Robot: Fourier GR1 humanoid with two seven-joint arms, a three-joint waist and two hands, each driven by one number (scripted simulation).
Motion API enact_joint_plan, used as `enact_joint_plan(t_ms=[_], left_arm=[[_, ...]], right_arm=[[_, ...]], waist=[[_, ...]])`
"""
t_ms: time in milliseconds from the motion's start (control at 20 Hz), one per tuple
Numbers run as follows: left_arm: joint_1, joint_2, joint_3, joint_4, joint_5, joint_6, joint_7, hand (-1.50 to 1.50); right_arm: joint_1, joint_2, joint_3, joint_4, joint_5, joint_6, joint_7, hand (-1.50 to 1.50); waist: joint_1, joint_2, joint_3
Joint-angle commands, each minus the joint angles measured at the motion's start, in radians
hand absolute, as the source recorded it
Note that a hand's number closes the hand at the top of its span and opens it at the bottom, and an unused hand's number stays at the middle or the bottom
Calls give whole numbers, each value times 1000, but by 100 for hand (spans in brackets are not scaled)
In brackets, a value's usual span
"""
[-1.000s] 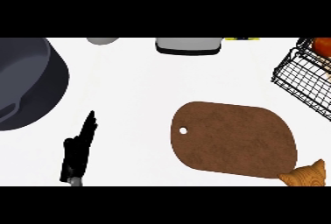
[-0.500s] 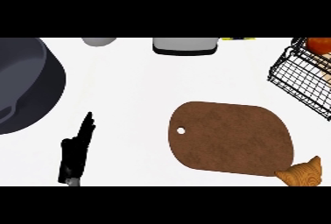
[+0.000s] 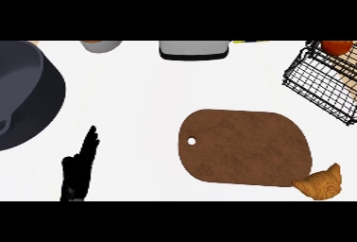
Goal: Pick the tomato from the cutting board and place it in the tiered basket
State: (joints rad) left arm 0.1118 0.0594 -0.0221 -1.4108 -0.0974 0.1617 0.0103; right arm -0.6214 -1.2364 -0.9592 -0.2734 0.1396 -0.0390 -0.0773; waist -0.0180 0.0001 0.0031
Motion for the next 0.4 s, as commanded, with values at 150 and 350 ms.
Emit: enact_joint_plan(t_ms=[150,350], left_arm=[[22,-15,7,3,0,20,-19,0],[57,10,5,-23,15,-20,-17,0]], right_arm=[[332,-140,-163,112,-127,254,-119,-150],[479,-165,-223,140,-185,395,-182,-150]], waist=[[-31,-5,2],[-28,-6,2]])
